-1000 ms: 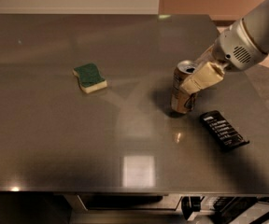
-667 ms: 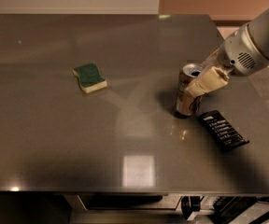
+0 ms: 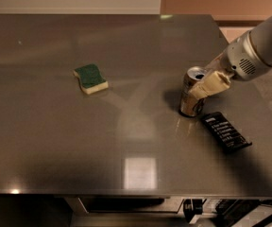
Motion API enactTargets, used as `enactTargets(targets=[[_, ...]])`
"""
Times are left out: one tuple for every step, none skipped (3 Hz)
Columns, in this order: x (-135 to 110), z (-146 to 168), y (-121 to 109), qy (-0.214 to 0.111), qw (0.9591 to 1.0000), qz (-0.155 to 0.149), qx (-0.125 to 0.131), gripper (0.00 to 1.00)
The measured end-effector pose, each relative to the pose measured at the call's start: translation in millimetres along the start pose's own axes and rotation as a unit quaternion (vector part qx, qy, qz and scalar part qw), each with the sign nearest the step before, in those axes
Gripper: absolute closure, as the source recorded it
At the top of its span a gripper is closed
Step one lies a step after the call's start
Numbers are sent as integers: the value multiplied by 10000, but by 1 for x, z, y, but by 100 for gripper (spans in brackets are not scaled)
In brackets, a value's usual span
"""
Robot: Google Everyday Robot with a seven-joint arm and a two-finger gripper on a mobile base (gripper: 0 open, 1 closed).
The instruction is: Move orange can near rxbar chocolate
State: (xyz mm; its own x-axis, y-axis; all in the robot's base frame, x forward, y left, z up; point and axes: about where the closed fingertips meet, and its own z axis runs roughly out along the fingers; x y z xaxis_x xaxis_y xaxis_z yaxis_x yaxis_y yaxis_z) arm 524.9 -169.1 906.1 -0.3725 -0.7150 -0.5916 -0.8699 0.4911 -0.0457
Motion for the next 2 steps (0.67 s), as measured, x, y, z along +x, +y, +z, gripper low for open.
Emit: enactTargets(targets=[[10,-1,-5,4,9999,129,102,58],[18,-5,-6,-30,9996,229,182,35]])
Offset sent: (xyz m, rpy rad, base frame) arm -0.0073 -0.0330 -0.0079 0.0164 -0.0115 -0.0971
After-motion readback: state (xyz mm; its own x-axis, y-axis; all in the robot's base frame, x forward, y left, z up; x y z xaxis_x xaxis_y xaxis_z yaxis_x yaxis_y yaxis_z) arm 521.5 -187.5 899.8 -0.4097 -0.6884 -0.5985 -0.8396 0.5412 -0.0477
